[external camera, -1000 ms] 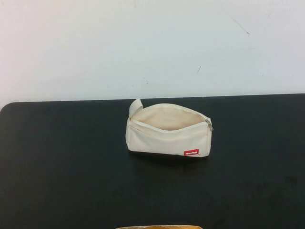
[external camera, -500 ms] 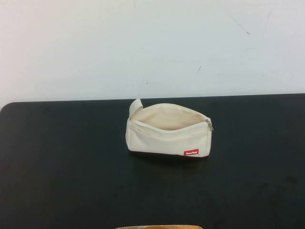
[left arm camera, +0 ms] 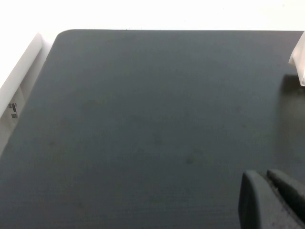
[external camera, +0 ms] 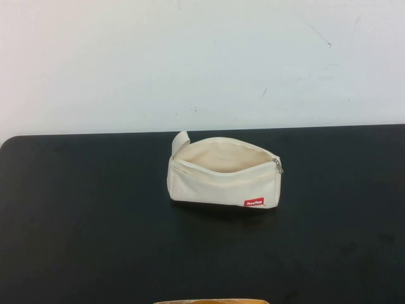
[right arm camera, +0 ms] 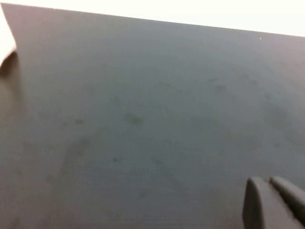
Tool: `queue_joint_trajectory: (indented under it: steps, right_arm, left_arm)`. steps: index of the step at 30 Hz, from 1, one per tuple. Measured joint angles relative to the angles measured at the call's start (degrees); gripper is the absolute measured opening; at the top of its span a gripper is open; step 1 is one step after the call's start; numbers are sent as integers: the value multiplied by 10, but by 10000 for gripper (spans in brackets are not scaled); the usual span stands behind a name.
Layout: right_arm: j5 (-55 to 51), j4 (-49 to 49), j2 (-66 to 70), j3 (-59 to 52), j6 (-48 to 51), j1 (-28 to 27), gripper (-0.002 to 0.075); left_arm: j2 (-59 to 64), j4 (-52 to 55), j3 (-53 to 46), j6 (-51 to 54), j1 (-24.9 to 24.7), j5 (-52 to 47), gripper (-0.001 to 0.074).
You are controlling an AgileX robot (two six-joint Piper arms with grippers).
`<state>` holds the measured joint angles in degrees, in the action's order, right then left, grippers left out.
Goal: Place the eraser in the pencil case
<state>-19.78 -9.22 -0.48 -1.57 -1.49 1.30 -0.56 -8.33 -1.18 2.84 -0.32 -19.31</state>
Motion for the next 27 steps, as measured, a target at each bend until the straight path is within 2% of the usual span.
queue_joint_trajectory:
  steps: [7, 23, 27]
  right_arm:
    - [0, -6, 0, 0, -62, -3, -1]
    - [-12, -10, 0, 2, -60, -4, -1]
    - [-13, -14, 0, 3, -60, -22, -1]
  left_arm:
    - [0, 0, 0, 0, 0, 0, -1]
    - [0, 0, 0, 0, 0, 0, -1]
    - [0, 0, 0, 0, 0, 0, -1]
